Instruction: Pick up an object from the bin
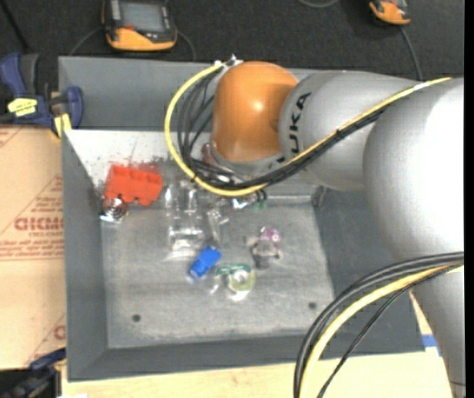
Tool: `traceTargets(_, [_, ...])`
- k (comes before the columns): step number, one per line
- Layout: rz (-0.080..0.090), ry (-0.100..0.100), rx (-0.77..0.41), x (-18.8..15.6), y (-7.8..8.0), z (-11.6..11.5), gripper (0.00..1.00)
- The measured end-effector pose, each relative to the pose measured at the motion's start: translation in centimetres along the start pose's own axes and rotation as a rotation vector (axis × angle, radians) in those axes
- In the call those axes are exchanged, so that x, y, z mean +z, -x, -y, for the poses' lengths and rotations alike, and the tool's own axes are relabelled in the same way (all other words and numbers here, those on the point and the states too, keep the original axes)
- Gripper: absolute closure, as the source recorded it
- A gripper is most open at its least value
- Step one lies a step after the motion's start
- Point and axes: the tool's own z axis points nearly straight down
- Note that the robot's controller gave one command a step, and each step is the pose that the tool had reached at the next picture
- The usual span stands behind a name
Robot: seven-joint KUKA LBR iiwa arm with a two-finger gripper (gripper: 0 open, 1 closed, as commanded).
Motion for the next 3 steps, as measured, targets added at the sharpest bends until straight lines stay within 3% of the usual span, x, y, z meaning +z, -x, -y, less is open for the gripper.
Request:
traceTargets(1, [0.003,0.001,-0.108,0.0,-0.1,0.8,0.0])
traceTargets(2, [0.001,0.003,-0.136,1.6,-0.4,0.8,0.0])
traceTargets(3, [0.006,-0.006,-0.251,2.2,0.4,0.6,0.0])
